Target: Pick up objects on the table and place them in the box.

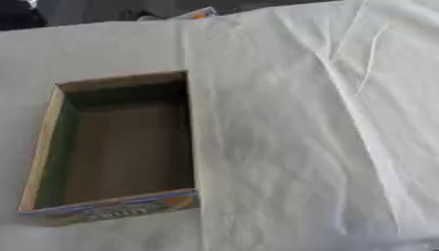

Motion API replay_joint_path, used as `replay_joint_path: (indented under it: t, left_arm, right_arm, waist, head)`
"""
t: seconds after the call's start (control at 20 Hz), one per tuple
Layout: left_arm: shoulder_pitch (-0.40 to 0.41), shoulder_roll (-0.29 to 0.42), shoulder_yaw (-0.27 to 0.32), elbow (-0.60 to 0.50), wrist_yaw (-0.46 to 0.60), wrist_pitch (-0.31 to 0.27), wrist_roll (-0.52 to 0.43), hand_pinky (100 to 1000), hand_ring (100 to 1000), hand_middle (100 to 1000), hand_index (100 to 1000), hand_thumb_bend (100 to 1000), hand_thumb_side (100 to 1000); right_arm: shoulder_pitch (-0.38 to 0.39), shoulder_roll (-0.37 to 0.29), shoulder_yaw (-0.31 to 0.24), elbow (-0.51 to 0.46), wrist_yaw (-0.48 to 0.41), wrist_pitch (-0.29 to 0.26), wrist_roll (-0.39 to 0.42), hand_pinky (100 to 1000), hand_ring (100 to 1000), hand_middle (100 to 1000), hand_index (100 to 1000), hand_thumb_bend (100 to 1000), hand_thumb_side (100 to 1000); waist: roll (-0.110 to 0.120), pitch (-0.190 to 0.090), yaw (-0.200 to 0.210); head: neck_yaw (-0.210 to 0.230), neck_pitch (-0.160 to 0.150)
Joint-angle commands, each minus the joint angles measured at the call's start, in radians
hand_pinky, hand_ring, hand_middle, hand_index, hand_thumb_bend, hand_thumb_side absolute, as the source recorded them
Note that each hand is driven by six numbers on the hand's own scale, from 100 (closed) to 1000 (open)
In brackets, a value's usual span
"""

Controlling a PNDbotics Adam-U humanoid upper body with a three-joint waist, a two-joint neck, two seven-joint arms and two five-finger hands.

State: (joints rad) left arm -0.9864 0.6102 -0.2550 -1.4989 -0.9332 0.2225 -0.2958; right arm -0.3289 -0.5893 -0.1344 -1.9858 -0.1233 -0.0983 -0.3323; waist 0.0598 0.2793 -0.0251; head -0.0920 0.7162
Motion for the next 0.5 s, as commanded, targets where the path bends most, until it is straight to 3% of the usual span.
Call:
replay_joint_path:
  t: [0.05, 0.5]
  left_arm:
    - [0.017, 0.036, -0.008, -0.114, 0.03, 0.012, -0.041, 418, 458, 431, 463, 100, 384]
    - [0.09, 0.045, -0.106, -0.256, 0.073, -0.007, -0.148, 410, 468, 448, 472, 100, 368]
  right_arm:
    - [-0.01, -0.034, -0.005, -0.014, -0.012, 0.002, -0.001, 635, 817, 798, 897, 100, 1000]
    - [-0.006, -0.032, -0.004, -0.014, -0.02, 0.001, -0.001, 636, 817, 799, 896, 100, 1000]
  waist:
    - [-0.005, -0.029, 0.002]
    - [-0.007, -0.043, 0.001]
  head:
    - [-0.023, 0.026]
    - [-0.034, 0.015]
